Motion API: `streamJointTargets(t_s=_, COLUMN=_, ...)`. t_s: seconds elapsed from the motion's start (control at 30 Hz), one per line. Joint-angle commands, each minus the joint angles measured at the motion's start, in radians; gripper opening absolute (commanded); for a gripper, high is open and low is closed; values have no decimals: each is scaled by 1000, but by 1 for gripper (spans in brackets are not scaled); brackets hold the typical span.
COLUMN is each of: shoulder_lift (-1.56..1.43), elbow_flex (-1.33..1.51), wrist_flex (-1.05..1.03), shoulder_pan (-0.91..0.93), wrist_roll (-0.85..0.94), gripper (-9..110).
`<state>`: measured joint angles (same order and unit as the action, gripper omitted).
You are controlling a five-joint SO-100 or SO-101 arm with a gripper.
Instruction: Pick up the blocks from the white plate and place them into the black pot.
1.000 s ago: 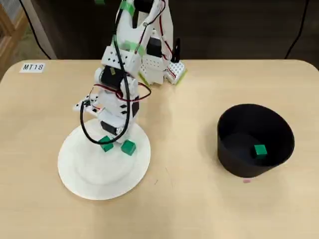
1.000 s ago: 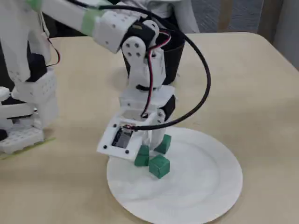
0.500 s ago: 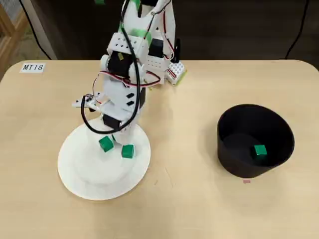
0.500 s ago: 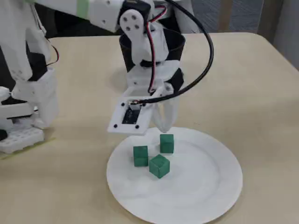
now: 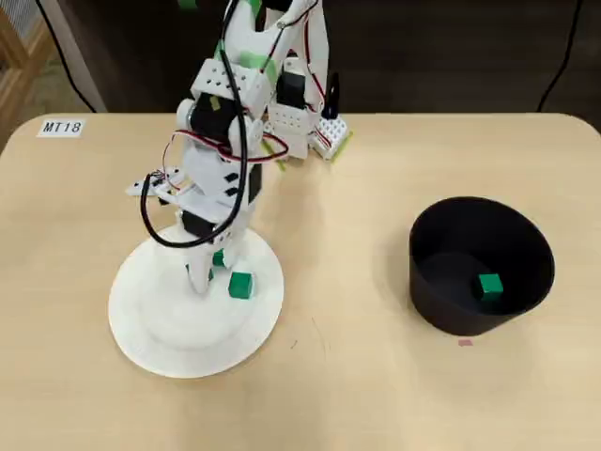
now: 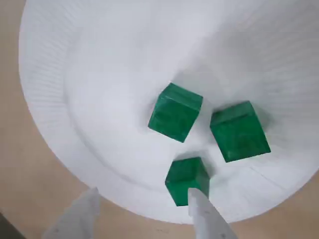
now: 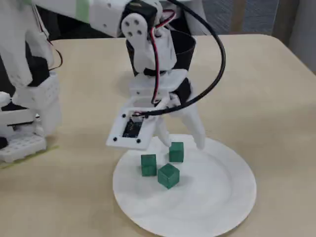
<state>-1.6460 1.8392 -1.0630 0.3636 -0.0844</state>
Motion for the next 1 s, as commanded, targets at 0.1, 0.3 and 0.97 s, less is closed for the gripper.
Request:
streamJointTargets(t_s=0.1, shoulder_lift=11, elbow_flex=-41, wrist_flex=26, shoulder_pan=-51, wrist_roll=8, gripper=31)
streamJointTargets(t_s=0.3, shoulder_lift=94, elbow_flex=-48, wrist_flex=77, shoulder_pan=-72, wrist_roll=14, gripper=35)
streamJointTargets(t_s=0.97, shoulder_lift=-8, elbow_flex=-179, wrist_flex=-115, shoulder_pan=-8, wrist_roll=89, gripper=33)
